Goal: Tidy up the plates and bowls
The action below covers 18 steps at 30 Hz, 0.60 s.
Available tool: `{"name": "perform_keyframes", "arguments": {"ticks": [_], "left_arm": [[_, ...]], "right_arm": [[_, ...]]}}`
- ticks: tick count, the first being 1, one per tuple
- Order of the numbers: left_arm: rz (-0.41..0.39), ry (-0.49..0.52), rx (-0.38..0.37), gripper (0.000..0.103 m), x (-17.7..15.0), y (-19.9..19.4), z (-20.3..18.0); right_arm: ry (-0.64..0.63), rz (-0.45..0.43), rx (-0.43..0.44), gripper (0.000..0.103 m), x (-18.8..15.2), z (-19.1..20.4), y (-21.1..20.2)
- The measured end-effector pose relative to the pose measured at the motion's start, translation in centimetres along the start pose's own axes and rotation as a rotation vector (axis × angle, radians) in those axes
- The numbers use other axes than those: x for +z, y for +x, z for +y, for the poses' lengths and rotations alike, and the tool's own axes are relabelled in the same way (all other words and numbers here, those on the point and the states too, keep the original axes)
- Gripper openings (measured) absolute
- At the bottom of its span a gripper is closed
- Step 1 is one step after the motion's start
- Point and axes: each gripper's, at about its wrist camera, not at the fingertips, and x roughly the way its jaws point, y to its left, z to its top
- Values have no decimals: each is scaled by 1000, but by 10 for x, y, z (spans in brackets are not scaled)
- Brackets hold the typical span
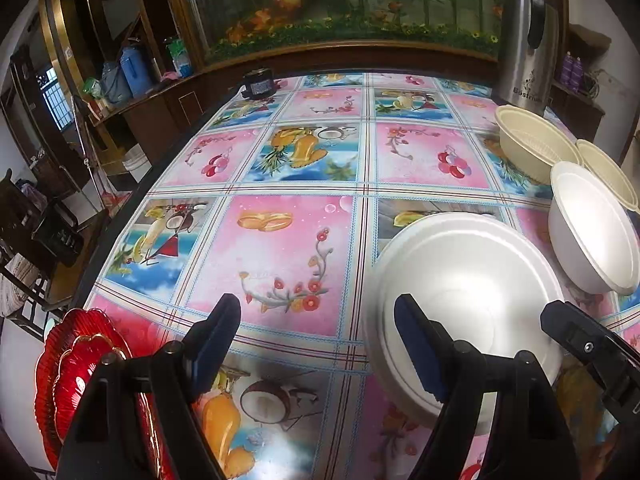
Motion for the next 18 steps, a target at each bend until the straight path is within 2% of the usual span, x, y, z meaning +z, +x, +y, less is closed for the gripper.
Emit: {"name": "perform_keyframes", "arguments": {"ticks": [18], "left_arm": [[6, 1, -13, 79, 2, 6, -1]], "right_arm": [[9, -18, -11, 40, 0, -4, -1]]}}
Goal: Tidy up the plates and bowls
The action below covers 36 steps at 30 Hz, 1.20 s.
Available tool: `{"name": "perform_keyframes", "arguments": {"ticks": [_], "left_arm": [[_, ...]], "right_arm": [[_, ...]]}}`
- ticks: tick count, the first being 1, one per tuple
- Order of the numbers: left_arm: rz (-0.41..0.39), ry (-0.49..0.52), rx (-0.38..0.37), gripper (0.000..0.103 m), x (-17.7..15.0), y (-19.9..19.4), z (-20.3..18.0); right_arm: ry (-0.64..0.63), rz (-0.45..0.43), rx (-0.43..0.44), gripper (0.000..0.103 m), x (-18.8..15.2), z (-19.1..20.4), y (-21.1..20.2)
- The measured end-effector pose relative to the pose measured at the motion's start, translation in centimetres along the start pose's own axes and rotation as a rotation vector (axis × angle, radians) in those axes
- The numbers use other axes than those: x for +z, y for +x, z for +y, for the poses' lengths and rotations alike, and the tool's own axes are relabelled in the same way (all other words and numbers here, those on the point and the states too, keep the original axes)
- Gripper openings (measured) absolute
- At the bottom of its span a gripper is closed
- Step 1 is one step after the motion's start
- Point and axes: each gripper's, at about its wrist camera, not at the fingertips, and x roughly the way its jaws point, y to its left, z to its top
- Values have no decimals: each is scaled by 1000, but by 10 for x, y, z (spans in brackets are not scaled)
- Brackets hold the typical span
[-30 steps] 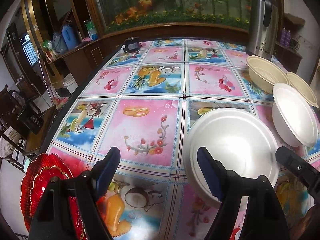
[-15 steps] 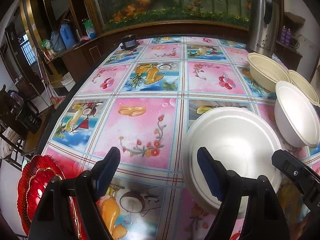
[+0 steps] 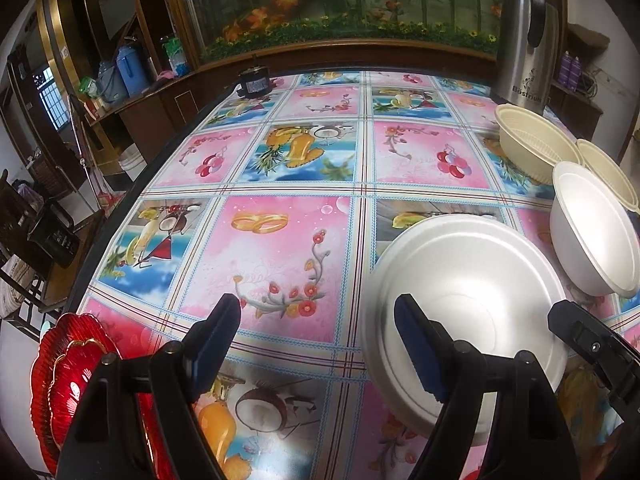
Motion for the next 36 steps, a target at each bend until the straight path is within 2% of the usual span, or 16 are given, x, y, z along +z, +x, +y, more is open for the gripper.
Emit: {"name": "perform_keyframes", "arguments": {"ticks": [20, 28, 32, 36], "left_arm": [[15, 0, -10, 79, 1, 7, -2], [37, -17, -32, 79, 2, 11, 3], [36, -31, -32, 79, 4, 11, 9], [44, -47, -35, 79, 5, 15, 13]], "right_arm": [[10, 2, 0, 40, -4, -2, 2], [103, 17, 68, 40, 7, -12, 5], [85, 4, 32, 40, 13, -1, 9], [106, 46, 50, 40, 13, 2, 20]]}}
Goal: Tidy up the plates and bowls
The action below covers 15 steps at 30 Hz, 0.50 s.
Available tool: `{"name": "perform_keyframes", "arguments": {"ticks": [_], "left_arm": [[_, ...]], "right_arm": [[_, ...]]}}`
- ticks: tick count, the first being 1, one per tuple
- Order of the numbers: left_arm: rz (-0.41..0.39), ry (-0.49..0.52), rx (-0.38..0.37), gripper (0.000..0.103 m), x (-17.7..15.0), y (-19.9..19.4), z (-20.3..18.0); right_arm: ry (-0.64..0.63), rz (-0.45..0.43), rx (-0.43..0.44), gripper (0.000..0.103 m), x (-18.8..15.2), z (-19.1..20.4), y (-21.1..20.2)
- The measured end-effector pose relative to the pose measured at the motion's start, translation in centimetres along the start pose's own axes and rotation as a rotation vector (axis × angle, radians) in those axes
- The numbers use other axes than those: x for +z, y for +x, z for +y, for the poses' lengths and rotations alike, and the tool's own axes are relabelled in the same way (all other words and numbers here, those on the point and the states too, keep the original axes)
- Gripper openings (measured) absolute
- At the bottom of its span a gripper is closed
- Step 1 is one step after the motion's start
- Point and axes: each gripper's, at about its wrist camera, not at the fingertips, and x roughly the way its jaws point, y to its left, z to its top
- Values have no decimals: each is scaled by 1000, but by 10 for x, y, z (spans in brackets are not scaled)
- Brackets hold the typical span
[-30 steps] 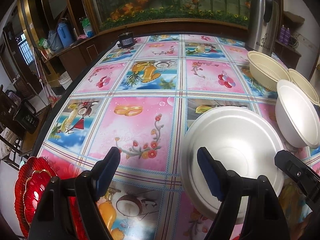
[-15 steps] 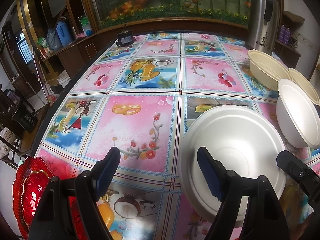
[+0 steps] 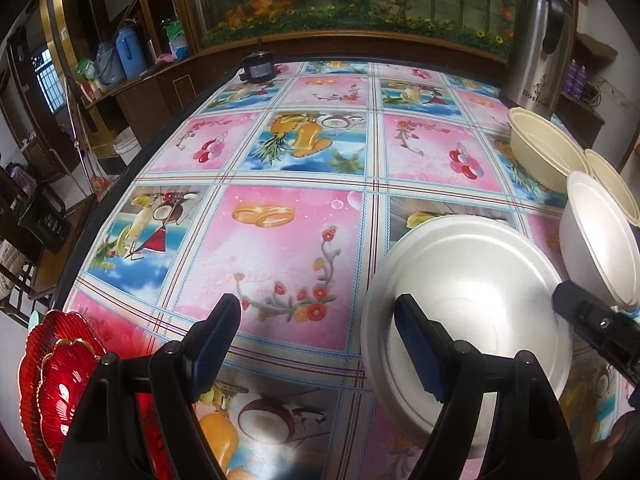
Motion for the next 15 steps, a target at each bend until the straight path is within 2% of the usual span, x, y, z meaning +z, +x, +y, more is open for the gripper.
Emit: {"name": "perform_keyframes", "arguments": {"ticks": [4, 9, 10, 11, 14, 15], "left_arm": [[35, 1, -26, 79, -1, 7, -2], [41, 4, -31, 79, -3, 8, -5], [39, 2, -30, 79, -3, 7, -5], [40, 1, -34, 79, -3, 8, -5], [52, -1, -64, 77, -3, 10, -5], [52, -5, -79, 71, -3, 10, -5]], "right_arm": [[2, 26, -20, 40, 0, 2, 9], [-30, 33, -68, 40, -2, 8, 17], [-32, 29, -75, 37, -2, 8, 17], [-36, 29, -84, 29, -2, 8, 18], [-43, 42, -120, 17, -1, 6, 22], [-43, 45, -119, 16, 0, 5, 24]]}}
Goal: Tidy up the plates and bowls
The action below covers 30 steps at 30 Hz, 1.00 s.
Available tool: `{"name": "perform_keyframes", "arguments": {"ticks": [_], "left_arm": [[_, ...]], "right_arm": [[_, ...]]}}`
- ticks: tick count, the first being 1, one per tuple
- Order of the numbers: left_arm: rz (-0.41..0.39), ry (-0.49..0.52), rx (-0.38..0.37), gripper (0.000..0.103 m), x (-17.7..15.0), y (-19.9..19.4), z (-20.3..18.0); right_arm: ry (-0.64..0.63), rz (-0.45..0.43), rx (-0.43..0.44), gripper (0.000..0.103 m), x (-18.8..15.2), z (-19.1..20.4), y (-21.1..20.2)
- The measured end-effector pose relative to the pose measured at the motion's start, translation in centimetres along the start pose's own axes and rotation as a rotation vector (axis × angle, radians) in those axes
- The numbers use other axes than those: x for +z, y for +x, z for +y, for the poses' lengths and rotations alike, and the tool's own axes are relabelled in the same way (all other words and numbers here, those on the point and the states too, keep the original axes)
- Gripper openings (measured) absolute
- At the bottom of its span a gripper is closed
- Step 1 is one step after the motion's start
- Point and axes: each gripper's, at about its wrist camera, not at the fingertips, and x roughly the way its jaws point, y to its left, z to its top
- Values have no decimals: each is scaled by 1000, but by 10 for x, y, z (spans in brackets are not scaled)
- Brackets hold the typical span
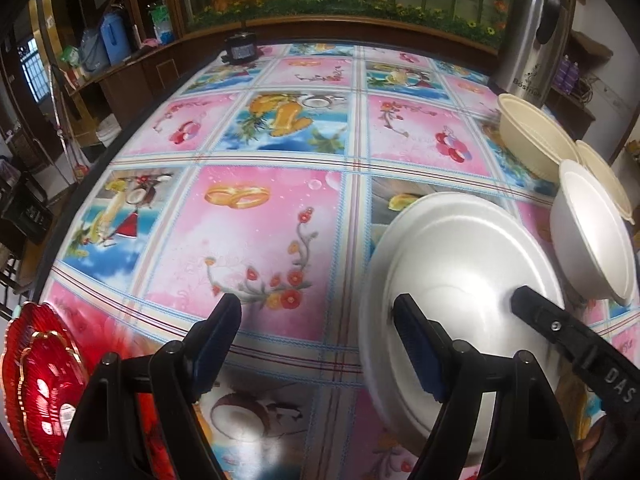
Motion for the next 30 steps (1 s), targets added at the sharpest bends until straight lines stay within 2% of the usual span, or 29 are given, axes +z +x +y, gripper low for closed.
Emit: {"name": "perform_keyframes", "arguments": {"ticks": [1, 3, 4, 5, 6, 9, 17, 21, 25, 30], "left_arm": [[1, -2, -18, 66, 0, 0, 0], [16, 3, -55, 45, 0, 1, -4], [23, 10, -71, 41, 0, 1, -6], [27, 14, -83, 30, 0, 2, -8], [32, 15, -93, 24, -1, 2, -9], [36, 8, -106, 22, -1, 2, -10], [49, 7, -124, 20, -9, -4, -8], [29, 4, -114, 20, -12, -21, -3], [-20, -2, -84, 20, -19, -49, 13], [-59, -55, -62, 20, -31, -81, 53]], "right_arm": [[1, 1, 2, 15, 0, -1, 0], [-11, -5, 9, 14, -1, 2, -1], [-20, -10, 7, 12, -1, 3, -2], [-35, -18, 5, 10, -2, 6, -3], [-50, -26, 1, 10, -3, 9, -3], [-90, -47, -26, 10, -4, 17, -5], [-81, -53, -14, 10, -6, 15, -9], [-81, -82, 8, 10, -11, 21, -19], [-88, -121, 61, 10, -23, 38, -33], [-153, -124, 104, 10, -38, 79, -42]]}}
